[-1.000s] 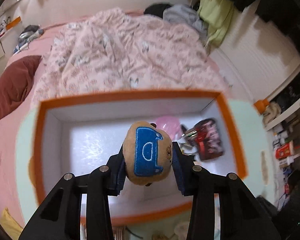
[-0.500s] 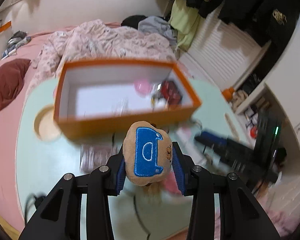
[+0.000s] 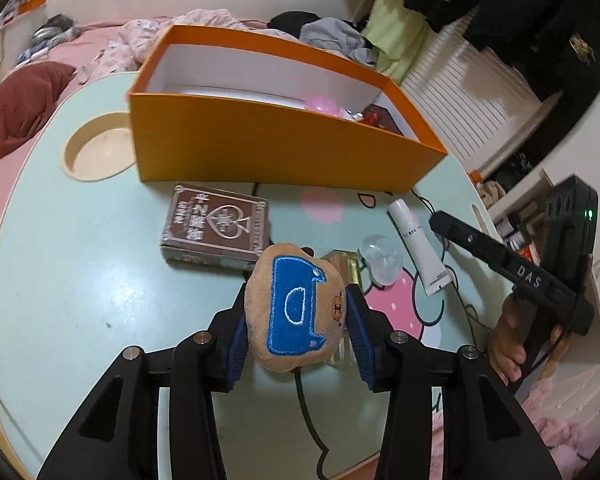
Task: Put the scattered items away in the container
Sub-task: 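Set the plush bear on the table beside the card box, open left gripper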
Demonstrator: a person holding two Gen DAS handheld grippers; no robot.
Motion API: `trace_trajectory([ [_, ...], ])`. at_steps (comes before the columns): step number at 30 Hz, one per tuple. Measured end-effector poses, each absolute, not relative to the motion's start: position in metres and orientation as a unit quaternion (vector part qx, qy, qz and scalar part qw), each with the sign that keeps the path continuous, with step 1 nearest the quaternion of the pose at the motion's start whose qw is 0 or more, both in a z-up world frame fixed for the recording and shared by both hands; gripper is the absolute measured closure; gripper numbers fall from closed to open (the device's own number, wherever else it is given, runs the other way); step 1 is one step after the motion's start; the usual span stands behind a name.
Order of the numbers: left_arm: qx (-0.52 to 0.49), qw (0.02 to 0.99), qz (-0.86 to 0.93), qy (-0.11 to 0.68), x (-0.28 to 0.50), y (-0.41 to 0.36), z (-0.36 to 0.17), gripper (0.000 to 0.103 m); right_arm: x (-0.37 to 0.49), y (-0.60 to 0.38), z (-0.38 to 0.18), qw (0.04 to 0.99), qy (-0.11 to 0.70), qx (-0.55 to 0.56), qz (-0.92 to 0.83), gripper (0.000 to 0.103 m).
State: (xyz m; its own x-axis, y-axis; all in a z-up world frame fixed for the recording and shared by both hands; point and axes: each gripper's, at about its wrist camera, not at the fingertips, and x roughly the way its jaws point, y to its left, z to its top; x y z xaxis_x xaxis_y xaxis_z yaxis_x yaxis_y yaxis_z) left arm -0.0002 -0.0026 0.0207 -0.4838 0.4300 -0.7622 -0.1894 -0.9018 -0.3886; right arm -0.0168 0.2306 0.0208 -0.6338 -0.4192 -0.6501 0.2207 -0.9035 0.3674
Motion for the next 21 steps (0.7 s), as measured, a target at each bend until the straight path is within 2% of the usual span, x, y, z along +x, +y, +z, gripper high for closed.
trace_trajectory([
  [3, -0.454, 0.178, 0.861, -0.143, 0.005, -0.014, 0.027, 0.054, -0.017, 0.231, 0.021, 0.179, -0.128, 0.389, -0.894, 0.061],
  [5, -0.433, 0.169, 0.872, -0.152, 0.008, -0.022, 0.033, 0.044, -0.017, 0.231, 0.021, 0.179, -0.129, 0.389, -0.894, 0.061],
  [9, -0.386, 0.133, 0.894, -0.186, 0.011, -0.048, 0.040, 0.044, -0.017, 0.231, 0.021, 0.179, -0.128, 0.389, -0.895, 0.061],
  [15, -0.317, 0.119, 0.924, -0.180, 0.013, -0.062, 0.029, 0.044, -0.011, 0.228, 0.025, 0.174, -0.116, 0.374, -0.904, 0.061],
  [21, -0.316, 0.143, 0.918, -0.192, 0.007, -0.068, 0.022, 0.044, -0.004, 0.209, 0.045, 0.175, -0.092, 0.348, -0.916, 0.061],
])
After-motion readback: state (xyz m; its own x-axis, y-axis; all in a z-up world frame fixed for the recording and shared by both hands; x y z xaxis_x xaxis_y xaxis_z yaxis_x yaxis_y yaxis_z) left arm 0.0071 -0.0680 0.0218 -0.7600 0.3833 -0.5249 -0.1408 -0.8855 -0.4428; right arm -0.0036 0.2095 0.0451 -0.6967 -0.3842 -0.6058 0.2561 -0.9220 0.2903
